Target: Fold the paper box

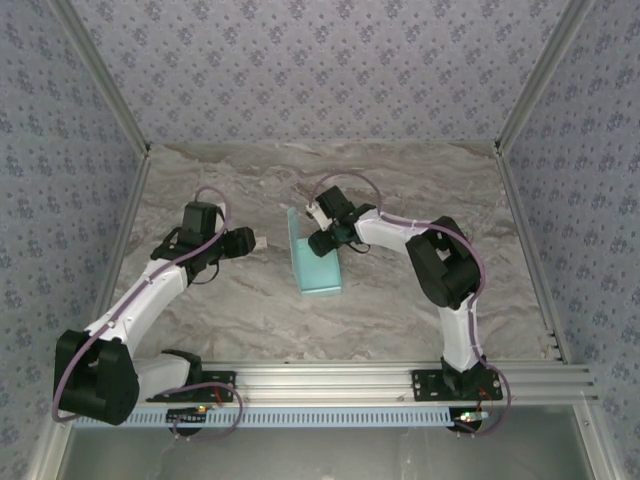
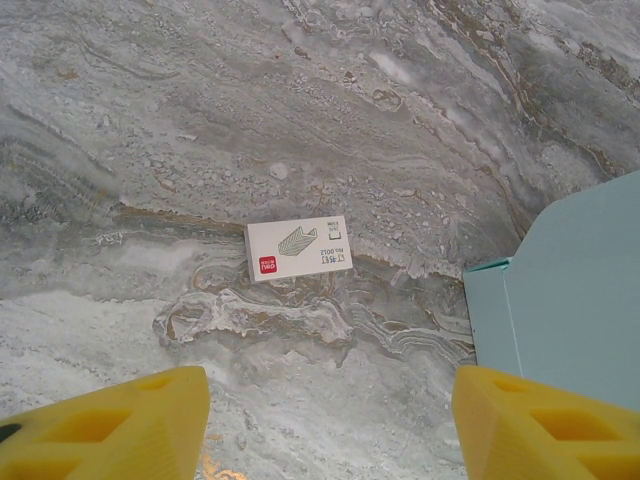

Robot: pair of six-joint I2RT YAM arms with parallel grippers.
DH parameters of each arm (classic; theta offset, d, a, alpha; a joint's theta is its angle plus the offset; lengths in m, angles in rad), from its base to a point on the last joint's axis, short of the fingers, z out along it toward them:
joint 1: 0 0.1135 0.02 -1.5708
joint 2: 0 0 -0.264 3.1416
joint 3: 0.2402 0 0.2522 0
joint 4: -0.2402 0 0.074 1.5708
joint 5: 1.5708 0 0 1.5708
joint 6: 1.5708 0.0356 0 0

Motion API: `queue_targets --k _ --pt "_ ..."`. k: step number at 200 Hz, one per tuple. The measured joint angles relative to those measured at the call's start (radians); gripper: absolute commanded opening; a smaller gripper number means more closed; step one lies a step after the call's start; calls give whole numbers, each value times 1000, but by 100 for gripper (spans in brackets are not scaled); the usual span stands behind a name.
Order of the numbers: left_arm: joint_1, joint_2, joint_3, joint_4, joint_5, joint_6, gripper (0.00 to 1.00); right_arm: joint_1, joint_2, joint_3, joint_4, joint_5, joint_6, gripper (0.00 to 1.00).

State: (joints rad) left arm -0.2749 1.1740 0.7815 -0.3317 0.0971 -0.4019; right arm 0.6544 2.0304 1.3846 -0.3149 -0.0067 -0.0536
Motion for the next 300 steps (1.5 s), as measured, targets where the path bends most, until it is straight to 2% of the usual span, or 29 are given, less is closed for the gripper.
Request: queue_targets --k 42,83,146,194,267,300 --pt "0 0 0 0 0 1 65 -18 2 33 -23 14 21 64" --pt "0 0 0 5 1 1 66 -93 1 27 -64 28 85 63" --pt "0 20 -1 44 20 0 66 -215 -163 -192 -87 37 179 64" --pt "0 56 -1 55 41 0 66 -214 -285 -317 -90 -33 230 66" --pt "0 80 -3 85 72 -4 67 -217 -291 -341 11 -148 236 63" --pt "0 121 -6 91 71 -3 72 -197 -320 -397 38 -188 260 63"
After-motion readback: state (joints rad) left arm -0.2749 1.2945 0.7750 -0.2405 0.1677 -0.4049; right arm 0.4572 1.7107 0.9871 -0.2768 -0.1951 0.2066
